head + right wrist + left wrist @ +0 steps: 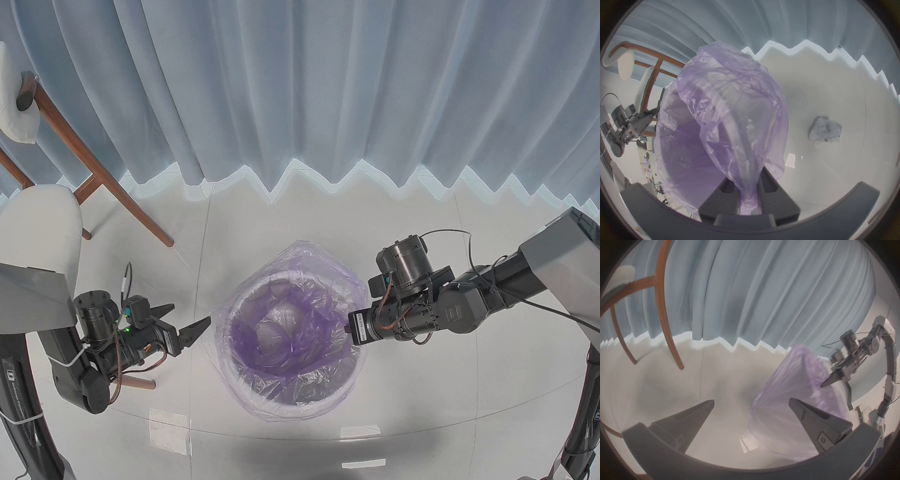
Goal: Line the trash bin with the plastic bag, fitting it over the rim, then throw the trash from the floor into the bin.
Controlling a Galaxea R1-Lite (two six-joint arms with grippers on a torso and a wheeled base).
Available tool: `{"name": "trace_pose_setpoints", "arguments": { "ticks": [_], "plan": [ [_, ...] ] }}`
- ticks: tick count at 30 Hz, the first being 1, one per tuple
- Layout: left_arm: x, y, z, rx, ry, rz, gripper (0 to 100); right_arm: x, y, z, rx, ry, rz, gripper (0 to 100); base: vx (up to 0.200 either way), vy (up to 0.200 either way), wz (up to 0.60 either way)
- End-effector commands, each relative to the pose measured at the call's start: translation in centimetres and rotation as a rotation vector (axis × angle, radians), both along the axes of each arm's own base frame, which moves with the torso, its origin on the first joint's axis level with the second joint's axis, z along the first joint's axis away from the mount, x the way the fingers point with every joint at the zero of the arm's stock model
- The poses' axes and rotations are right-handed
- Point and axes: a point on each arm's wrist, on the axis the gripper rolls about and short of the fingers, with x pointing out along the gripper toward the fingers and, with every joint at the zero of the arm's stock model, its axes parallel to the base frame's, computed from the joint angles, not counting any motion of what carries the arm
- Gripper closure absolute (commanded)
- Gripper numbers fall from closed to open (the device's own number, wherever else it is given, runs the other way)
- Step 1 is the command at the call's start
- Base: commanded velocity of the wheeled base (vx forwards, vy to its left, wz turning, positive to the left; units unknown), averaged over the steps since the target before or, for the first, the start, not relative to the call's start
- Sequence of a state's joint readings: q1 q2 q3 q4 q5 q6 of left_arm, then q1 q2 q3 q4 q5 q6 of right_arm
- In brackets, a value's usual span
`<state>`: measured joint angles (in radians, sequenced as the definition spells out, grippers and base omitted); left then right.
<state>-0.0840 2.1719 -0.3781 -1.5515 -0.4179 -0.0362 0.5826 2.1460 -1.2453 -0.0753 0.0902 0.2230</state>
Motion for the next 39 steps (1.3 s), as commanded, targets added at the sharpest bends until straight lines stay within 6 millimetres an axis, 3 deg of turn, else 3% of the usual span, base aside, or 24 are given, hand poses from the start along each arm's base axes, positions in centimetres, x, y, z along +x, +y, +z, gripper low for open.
{"name": "trace_pose_setpoints", "arguments": {
  "ticks": [1, 5, 6, 11, 18, 26, 27, 28, 32, 39],
  "plan": [
    [-2.8, 0.8, 4.2, -0.032, -0.091, -0.039, 0, 0.6, -0.1, -1.5, -0.016, 0.026, -0.013, 100, 0.000, 0.000, 0.00],
    [-3.3, -0.5, 5.3, -0.068, -0.113, -0.081, 0, 0.7, 0.4, -1.9, -0.014, 0.030, -0.011, 100, 0.000, 0.000, 0.00],
    [-3.1, -2.5, 5.6, -0.104, -0.106, -0.139, 0, 0.6, 0.7, -2.1, -0.010, 0.026, -0.008, 100, 0.000, 0.000, 0.00],
    [-2.3, -6.3, 5.2, -0.068, -0.013, -0.205, 0, 0.1, 1.3, -2.0, -0.016, 0.018, -0.011, 100, 0.000, 0.000, 0.00],
    [0.9, -7.7, 5.4, 0.079, 0.063, -0.117, 0, -0.4, 1.8, -1.6, 0.005, 0.022, -0.022, 100, 0.000, 0.000, 0.00],
    [1.4, -8.5, 4.8, 0.161, 0.136, -0.101, 0, -0.7, 1.9, -0.9, 0.009, 0.006, -0.023, 100, 0.000, 0.000, 0.00],
    [1.8, -8.4, 3.7, 0.208, 0.149, -0.090, 0, -0.6, 1.9, -0.8, 0.011, 0.004, -0.023, 100, 0.000, 0.000, 0.00],
    [2.0, -8.3, 3.3, 0.227, 0.146, -0.087, 100, -0.6, 1.9, -0.8, 0.011, 0.004, -0.023, 100, 0.000, 0.000, 0.00],
    [2.8, -8.5, 2.0, 0.288, 0.148, -0.061, 100, -0.7, 2.0, -0.7, 0.013, 0.001, -0.020, 100, 0.000, 0.000, 0.00],
    [4.1, -8.8, 2.5, 0.285, 0.109, -0.004, 100, -1.0, 2.4, -0.2, -0.008, -0.046, -0.048, 100, 0.000, 0.000, 0.00]
  ]
}}
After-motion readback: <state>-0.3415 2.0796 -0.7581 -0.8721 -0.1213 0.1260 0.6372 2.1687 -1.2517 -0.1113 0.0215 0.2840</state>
